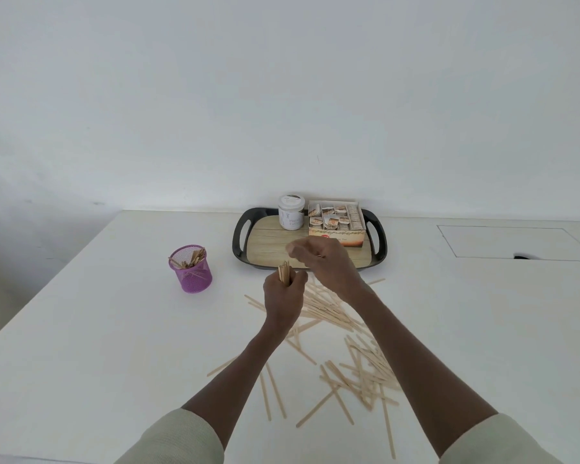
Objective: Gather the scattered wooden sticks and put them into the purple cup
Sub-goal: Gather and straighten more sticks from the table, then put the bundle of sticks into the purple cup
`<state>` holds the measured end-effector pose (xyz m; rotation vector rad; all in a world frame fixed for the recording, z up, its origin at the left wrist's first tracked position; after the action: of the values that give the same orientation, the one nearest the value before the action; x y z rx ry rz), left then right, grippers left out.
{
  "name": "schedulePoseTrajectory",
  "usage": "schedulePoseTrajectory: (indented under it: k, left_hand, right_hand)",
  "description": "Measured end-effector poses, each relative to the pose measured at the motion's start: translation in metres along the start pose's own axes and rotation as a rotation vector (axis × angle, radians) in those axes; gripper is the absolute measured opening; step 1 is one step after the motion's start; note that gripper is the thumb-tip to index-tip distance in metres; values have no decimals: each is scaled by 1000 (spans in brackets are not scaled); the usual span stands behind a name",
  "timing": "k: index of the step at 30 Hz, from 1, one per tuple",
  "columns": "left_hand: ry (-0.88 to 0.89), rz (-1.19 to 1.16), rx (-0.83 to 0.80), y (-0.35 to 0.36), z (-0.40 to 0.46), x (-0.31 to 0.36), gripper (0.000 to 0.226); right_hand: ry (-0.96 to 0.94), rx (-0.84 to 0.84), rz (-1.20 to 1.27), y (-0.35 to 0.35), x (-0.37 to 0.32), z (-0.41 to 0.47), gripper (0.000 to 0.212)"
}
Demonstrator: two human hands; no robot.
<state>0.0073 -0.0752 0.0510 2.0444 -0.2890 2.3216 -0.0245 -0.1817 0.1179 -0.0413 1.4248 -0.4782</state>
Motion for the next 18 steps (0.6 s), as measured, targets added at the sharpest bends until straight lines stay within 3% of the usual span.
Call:
schedulePoseTrajectory:
  k: [3, 8, 14, 18]
  left_hand:
    - [14, 58, -9, -5, 4, -10, 39]
    - [51, 135, -2, -13, 7, -21, 46]
    - [105, 182, -49, -23, 4, -30, 24]
    - [83, 151, -66, -26, 6, -38, 24]
  right_hand:
    - [-70, -102, -274, 9, -7, 1, 30]
    - [-215, -141, -458, 23, -15, -6, 9]
    - [-162, -243, -612, 39, -25, -11, 18]
    - [-126, -280, -701, 49, -28, -11, 13]
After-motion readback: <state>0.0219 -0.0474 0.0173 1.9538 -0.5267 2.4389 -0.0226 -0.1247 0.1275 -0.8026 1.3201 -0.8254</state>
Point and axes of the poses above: each hand's wrist, its own z-axis towards the middle knuckle, its own y-axis out of the palm, x = y × z, the point moved 2 cm from there along z, towards the middle knuckle, and after that the axes turned 1 degree about -y, right-handed, at the moved point
